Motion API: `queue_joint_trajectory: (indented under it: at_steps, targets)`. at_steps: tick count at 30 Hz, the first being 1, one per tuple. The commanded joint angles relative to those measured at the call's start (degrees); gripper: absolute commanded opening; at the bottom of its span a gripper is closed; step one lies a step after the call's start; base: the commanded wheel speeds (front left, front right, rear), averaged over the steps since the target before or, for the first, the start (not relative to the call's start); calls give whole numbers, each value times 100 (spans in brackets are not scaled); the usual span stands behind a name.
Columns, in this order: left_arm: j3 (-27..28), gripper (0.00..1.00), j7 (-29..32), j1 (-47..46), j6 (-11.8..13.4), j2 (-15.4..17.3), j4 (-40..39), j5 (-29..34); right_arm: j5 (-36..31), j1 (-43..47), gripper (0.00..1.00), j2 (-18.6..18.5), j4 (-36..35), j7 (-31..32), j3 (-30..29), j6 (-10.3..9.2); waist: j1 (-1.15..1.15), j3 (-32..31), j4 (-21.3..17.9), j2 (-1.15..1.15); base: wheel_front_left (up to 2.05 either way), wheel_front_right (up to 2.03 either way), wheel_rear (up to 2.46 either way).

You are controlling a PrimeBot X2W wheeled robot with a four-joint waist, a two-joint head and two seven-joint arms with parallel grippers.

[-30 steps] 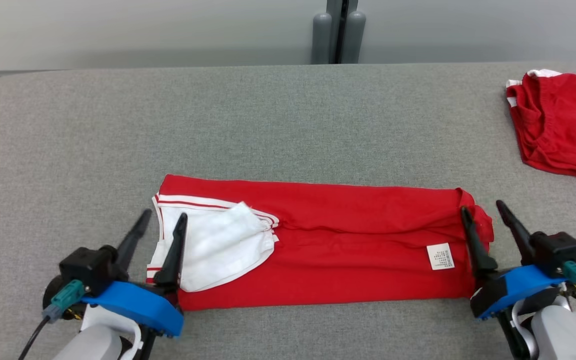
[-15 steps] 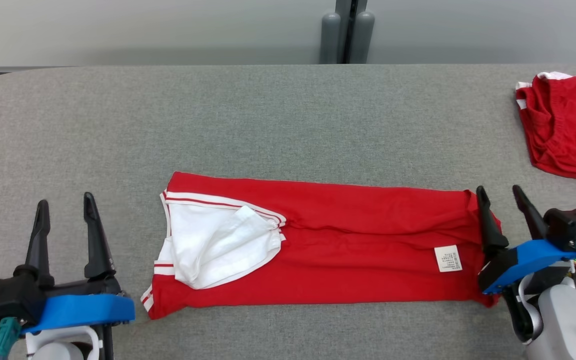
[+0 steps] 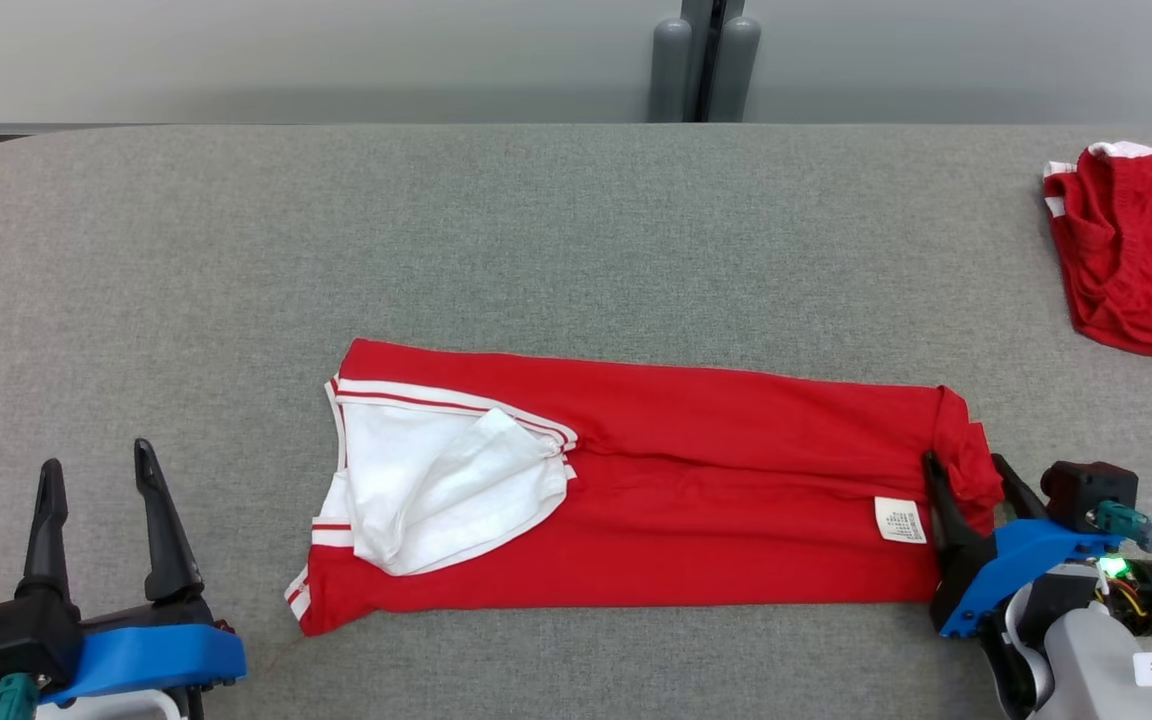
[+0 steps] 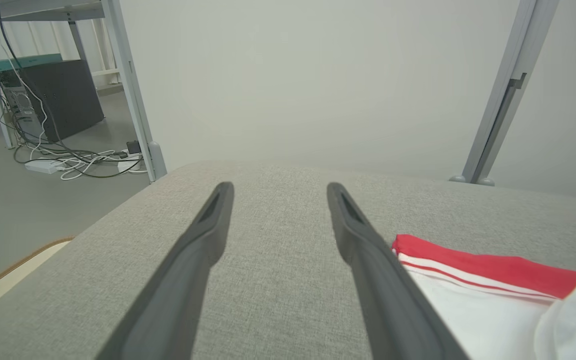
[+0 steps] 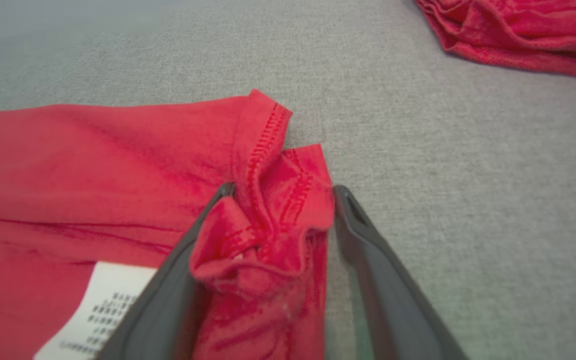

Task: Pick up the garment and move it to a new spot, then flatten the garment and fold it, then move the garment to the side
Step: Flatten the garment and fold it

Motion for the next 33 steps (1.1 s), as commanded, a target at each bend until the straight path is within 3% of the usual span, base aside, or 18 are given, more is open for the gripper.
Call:
queue_joint_trajectory:
  at_steps: [1, 3, 4, 5, 7, 14, 22, 28, 33]
  targets:
    - [64, 100, -24, 42, -50, -64, 40, 108, -12, 98, 100, 83, 135, 28, 106, 2, 0, -3, -6, 0, 0, 0, 0]
    - [128, 100, -24, 48, -103, -112, 89, 203, 54, 144, 97, 175, 204, 39, 276, 6, 0, -5, -15, 0, 0, 0, 0]
    - [182, 100, -24, 27, -143, -122, 138, 234, 88, 155, 75, 207, 223, 32, 367, 8, 0, -4, -20, 0, 0, 0, 0]
    - [217, 100, -24, 7, -167, -138, 190, 260, 132, 152, 42, 226, 228, 3, 430, 8, 0, -6, -25, 0, 0, 0, 0]
    - [241, 100, -24, -1, -194, -201, 210, 343, 225, 141, 2, 279, 265, -18, 571, 8, 0, -16, -35, 0, 0, 0, 0]
    - [434, 100, -24, -36, -306, -249, 370, 495, 434, -28, 0, 183, 441, -237, 556, 1, 0, -71, -66, 0, 0, 0, 0]
    - [545, 100, -25, 64, -390, -294, 395, 643, 503, -151, 0, -467, 429, -441, 263, -3, 0, -189, -147, 0, 0, 0, 0]
    - [543, 100, -24, 124, -363, -317, 364, 734, 494, -71, 0, -1042, 333, -236, 70, -3, 0, -286, -193, 0, 0, 0, 0]
    - [561, 100, -24, 186, -359, -323, 337, 789, 443, -50, 0, -1158, 72, -35, 55, -1, 0, -338, -221, 0, 0, 0, 0]
